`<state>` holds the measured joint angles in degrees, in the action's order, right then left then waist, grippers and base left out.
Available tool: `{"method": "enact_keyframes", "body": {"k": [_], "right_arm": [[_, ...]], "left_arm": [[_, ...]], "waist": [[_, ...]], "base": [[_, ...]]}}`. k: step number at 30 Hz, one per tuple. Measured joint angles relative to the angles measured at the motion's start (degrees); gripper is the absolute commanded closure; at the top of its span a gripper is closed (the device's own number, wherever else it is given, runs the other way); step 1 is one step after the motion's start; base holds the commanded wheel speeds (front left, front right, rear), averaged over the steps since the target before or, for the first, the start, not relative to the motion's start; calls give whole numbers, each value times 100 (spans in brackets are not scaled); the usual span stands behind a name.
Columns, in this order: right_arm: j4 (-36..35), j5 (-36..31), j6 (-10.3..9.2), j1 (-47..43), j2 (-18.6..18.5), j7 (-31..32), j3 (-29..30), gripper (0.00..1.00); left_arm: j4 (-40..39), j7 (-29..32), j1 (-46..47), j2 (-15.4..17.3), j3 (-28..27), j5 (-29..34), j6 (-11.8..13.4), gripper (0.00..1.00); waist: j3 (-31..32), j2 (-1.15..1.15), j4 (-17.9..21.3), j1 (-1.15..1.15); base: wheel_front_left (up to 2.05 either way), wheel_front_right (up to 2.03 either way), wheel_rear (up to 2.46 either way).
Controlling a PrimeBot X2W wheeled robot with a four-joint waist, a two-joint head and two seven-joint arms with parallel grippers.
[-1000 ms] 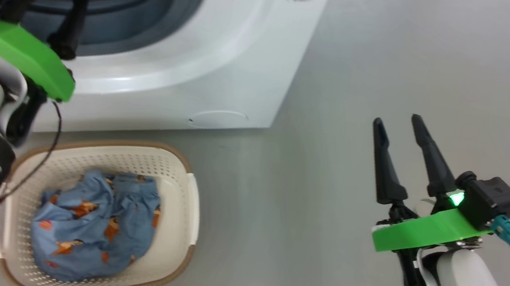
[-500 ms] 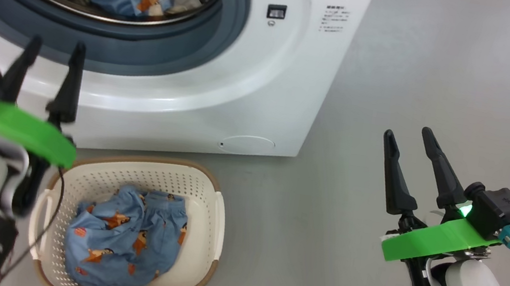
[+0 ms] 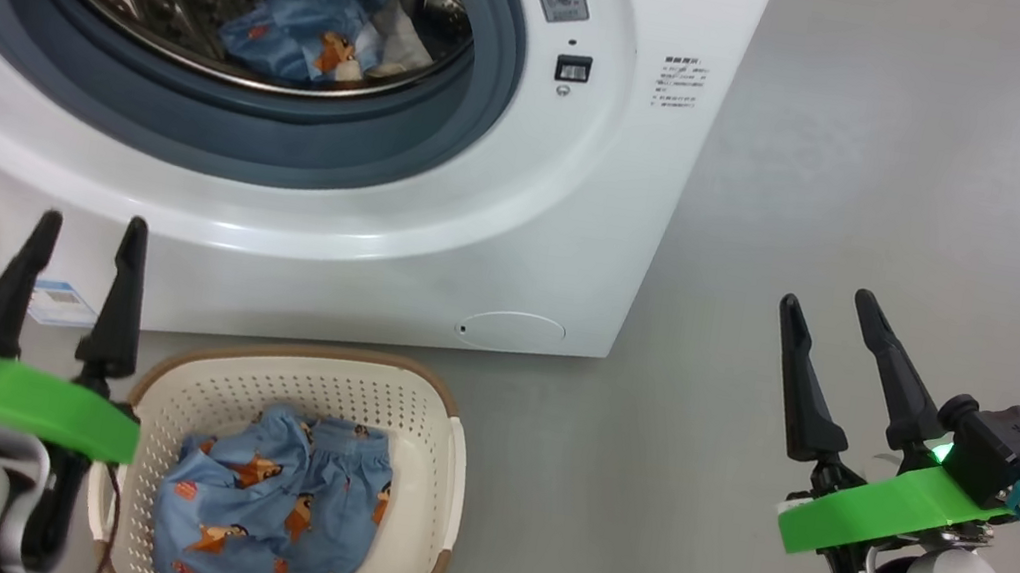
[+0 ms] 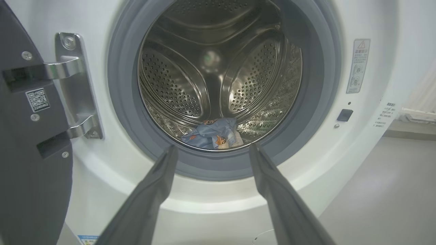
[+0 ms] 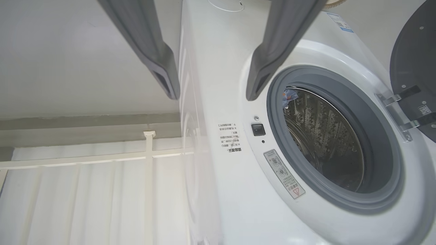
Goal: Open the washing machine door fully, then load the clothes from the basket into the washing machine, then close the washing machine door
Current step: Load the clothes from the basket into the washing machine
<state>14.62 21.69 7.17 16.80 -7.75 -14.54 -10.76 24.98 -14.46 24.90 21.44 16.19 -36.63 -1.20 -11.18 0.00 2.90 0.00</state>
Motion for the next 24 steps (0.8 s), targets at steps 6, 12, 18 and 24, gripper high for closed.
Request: {"method": "enact_keyframes", "body": {"k": [6, 12, 18, 24], "right_arm": [[-35, 10, 0, -192, -118, 0, 4, 0], [-81, 10, 0, -217, -157, 0, 1, 0], [-102, 19, 0, -222, -183, 0, 14, 0], [-105, 19, 1, -236, -187, 0, 30, 0]], "left_arm": [[-388, 0, -614, -266, -371, 79, 24, 0], [-606, 0, -1017, -332, -650, 294, 14, 0], [-794, 0, -1240, -528, -888, 481, -34, 0], [-859, 0, -1250, -652, -1026, 666, -79, 0]], "waist": [[168, 0, -88, 0], [218, 0, -161, 0], [226, 0, -218, 1], [220, 0, -240, 0]], "base": [[0, 0, 0], [0, 0, 0], [0, 0, 0], [0, 0, 0]]}}
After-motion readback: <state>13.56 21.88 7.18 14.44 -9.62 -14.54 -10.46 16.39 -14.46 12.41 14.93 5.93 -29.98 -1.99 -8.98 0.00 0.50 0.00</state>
